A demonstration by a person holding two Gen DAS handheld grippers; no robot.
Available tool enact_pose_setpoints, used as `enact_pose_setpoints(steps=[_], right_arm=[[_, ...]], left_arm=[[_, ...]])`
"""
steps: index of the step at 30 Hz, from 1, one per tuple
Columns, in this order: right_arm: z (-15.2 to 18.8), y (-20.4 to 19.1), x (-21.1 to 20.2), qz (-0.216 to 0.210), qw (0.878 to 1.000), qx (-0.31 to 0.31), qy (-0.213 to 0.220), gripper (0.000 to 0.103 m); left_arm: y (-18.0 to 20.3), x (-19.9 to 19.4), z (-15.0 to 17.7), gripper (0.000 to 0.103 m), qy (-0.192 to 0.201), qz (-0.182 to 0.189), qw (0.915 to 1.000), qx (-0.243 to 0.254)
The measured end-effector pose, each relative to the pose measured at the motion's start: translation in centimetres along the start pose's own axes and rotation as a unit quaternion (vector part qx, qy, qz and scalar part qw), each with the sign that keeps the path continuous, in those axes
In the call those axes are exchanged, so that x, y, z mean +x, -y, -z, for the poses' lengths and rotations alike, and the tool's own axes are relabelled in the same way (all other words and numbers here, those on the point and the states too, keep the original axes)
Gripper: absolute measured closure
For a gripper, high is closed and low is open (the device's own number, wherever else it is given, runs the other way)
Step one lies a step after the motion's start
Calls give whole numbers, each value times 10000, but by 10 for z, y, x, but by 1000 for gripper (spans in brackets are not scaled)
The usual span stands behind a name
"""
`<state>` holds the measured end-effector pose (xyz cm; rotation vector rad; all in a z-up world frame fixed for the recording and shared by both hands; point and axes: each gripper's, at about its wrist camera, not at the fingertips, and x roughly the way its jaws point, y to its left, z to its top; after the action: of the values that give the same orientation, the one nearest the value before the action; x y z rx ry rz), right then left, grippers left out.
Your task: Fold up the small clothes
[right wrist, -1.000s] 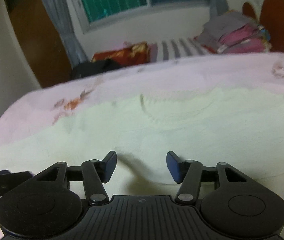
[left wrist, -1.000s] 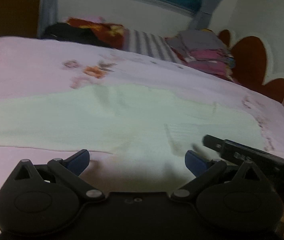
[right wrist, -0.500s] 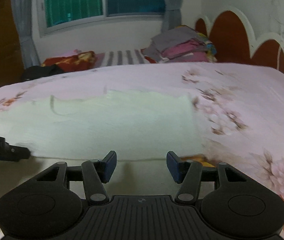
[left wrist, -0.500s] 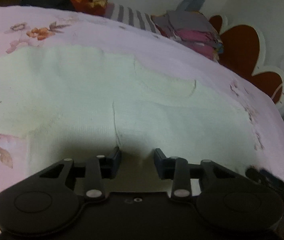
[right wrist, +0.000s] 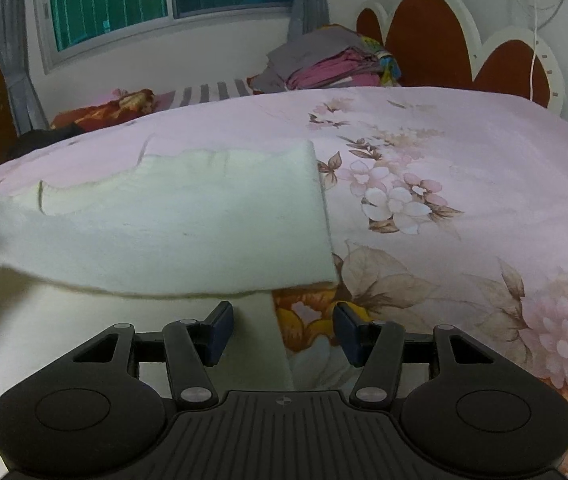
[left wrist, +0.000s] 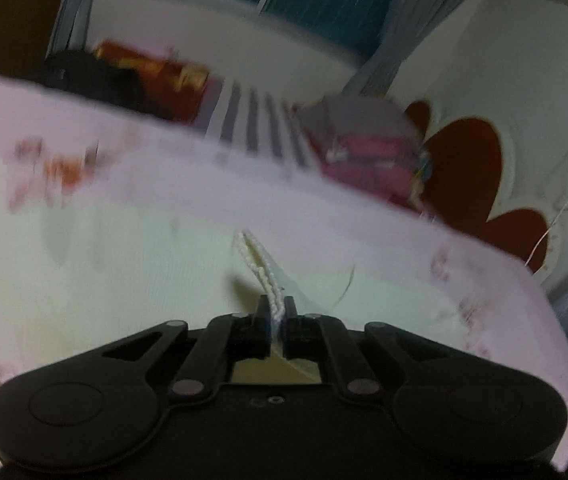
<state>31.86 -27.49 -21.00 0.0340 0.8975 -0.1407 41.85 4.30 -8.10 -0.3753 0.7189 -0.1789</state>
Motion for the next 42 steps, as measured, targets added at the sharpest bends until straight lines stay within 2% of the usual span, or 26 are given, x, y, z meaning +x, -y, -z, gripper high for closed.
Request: enact_pose_setpoints(steps=[3, 7, 9, 13, 17, 19, 21, 23, 24, 25, 26, 28, 30, 32, 35, 37, 42], right_arm=[[-4, -3, 7, -18, 10000, 23, 89, 48], [-15, -6, 17, -115, 9997, 143, 190, 50], [-19, -9, 19, -250, 9994, 163, 179, 88], [-20, -9, 22, -340, 9992, 204, 110, 95], [-13, 3, 17, -180, 9988, 438, 118, 96], [-12, 0, 14, -117, 9993, 330, 87, 96], [-11, 0, 10, -140, 9994, 318, -4, 96], [-11, 3, 5, -239, 9992, 306, -92, 96], [-12, 4, -1, -276, 9990, 323, -127, 95], [-14, 6, -5, -292, 9989, 350, -118, 95], [-16, 8, -11, -322, 9987, 393, -52, 94], [-24, 12, -19, -382, 9982, 437, 150, 86], [-36, 14, -17, -392, 9979, 453, 262, 50], [-48, 13, -9, -433, 9977, 404, 343, 48], [-62, 13, 17, -615, 9970, 450, 163, 48], [-70, 12, 37, -710, 9957, 595, -14, 48], [-86, 9, 73, -759, 9948, 678, -90, 48]], left_arm=[[-2, -13, -18, 99, 254, -43, 9997, 55], [-32, -17, -20, 98, 336, -419, 9985, -120], [-48, -13, -14, 99, 223, -604, 9976, -256], [-66, 8, 8, 98, -153, -945, 9952, -182], [-80, 20, 27, 98, -372, -1166, 9923, -199], [-78, 19, 31, 98, -366, -1221, 9918, -4], [-71, 17, 30, 89, -405, -1324, 9902, 188], [-68, 12, 28, 61, -350, -1407, 9892, 216], [-67, 5, 27, 54, -228, -1471, 9886, 245], [-66, -2, 27, 42, -76, -1530, 9878, 271], [-64, -11, 26, 38, 125, -1583, 9868, 309], [-58, -19, 24, 38, 288, -1511, 9872, 418], [-49, -18, 21, 38, 209, -1339, 9893, 549], [-39, -13, 22, 37, 108, -1185, 9907, 667], [-29, -2, 26, 37, 11, -1096, 9909, 787], [-28, 7, 28, 37, -89, -1127, 9901, 827], [-37, 26, 36, 37, -301, -1294, 9877, 823]])
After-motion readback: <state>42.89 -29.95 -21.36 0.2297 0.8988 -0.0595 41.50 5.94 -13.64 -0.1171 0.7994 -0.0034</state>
